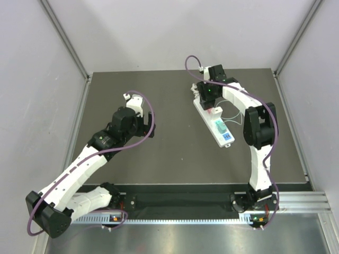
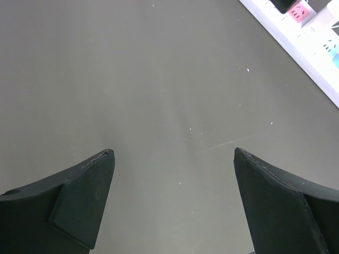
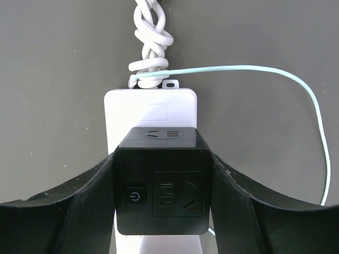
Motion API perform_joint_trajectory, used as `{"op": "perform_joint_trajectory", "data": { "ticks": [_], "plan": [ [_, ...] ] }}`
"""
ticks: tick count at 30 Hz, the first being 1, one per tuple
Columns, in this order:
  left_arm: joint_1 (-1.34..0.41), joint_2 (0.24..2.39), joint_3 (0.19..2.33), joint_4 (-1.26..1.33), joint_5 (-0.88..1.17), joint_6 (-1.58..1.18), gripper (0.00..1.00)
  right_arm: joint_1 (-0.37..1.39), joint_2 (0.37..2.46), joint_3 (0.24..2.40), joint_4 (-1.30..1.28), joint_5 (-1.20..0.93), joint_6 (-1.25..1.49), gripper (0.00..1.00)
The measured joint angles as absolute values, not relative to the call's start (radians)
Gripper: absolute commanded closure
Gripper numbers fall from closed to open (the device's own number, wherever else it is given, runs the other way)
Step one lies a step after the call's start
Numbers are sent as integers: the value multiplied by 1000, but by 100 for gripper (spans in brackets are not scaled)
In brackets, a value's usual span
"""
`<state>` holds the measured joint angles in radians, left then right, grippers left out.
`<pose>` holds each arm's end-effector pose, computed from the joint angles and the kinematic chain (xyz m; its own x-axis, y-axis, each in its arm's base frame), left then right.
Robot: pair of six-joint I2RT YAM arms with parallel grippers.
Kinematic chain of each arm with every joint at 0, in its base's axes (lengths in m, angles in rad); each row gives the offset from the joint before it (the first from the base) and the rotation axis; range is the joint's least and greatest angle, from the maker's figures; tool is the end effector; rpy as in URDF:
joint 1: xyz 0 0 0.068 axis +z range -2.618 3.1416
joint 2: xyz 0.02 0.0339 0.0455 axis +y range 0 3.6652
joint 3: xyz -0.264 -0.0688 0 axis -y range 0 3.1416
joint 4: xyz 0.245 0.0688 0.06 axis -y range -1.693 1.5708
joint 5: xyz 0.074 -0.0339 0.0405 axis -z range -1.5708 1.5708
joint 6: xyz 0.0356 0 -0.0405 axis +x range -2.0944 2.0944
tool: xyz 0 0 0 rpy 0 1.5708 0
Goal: Insert the plug
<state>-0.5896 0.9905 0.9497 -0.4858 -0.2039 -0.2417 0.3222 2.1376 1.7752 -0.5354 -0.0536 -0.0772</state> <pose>0.1840 -0.1145 0.3295 -0.5011 0.0532 -0.8637 0.2874 0.9517 -0.1081 0.4551 0.1539 0.2198 -0.7127 -0.3191 -0.6247 -0.4040 0.9147 -0.0063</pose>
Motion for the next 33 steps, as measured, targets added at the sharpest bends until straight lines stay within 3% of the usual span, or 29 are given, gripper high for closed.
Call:
{"op": "perform_joint_trajectory", "data": {
  "ticks": [9,15,18,21,33],
  "plan": [
    [-590,990,949,-486,-208,-241,2,335,2137,1773,-533,-10,-55,100],
    [-590,989,947,-484,-212,-241,2,340,2134,1768,-525,5,-50,75],
    [-590,982,942,-481,-212,-241,2,340,2138,1790,-551,4,-46,52],
    [-590,975,941,-478,-212,-241,2,340,2148,1829,-612,5,-30,3],
    [-590,942,937,-471,-233,-241,2,340,2051,1923,-805,-28,29,0]
  ]
}}
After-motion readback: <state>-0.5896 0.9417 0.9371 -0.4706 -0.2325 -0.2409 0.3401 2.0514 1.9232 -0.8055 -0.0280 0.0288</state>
